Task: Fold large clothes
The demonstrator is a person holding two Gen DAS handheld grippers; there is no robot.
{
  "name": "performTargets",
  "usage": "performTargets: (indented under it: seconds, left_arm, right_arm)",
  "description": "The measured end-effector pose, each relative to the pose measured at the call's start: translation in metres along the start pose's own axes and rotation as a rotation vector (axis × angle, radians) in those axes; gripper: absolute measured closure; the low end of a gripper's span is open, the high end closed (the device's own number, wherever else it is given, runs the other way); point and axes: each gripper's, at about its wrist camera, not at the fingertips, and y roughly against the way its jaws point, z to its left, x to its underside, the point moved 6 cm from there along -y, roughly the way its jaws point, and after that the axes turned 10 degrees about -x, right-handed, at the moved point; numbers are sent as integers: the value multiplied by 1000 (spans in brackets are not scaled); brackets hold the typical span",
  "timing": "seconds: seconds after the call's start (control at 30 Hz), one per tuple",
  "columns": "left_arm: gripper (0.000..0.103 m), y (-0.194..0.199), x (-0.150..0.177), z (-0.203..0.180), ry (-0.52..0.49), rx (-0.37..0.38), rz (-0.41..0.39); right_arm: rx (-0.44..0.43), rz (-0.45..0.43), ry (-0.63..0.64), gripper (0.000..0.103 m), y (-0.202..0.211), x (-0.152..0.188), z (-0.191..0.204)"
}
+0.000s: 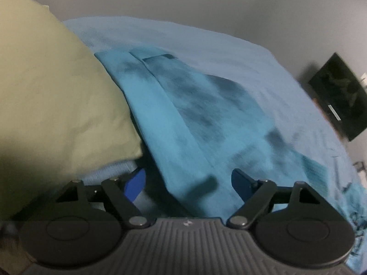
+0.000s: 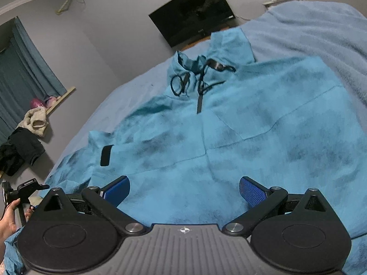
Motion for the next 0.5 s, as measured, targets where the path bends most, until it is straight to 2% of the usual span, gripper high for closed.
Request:
performTargets:
  seconds: [0.1, 0.13, 0.17, 0.23, 0.27, 0.33, 0.43, 0.5]
  left_arm:
    - [30, -11, -8, 3, 24, -9, 7]
    - [42, -15, -10, 5, 46, 4, 13]
    - [72, -17, -11, 6, 59, 22, 17]
    - [95, -13, -13, 3, 54, 62, 1]
    - [99, -9, -16, 0, 31, 59, -31]
    - [102, 7, -21, -7, -3, 81, -103]
    - [103, 45, -29, -22, 3, 175, -199]
    - [103, 72, -34, -42, -47, 242, -250]
  right_arm:
    - [7, 19, -7, 0, -7, 2, -3]
    - [11, 25, -11, 0, -9, 2, -4]
    - [14, 31, -16, 0, -10, 2, -5]
    - [20, 37, -18, 0, -12, 3, -6]
    - [21, 40, -19, 0, -13, 3, -6]
    - [22, 46, -18, 0, -13, 4, -6]
    - [21, 58, -6, 0, -15, 5, -4]
    - [18, 66, 5, 0, -16, 6, -2]
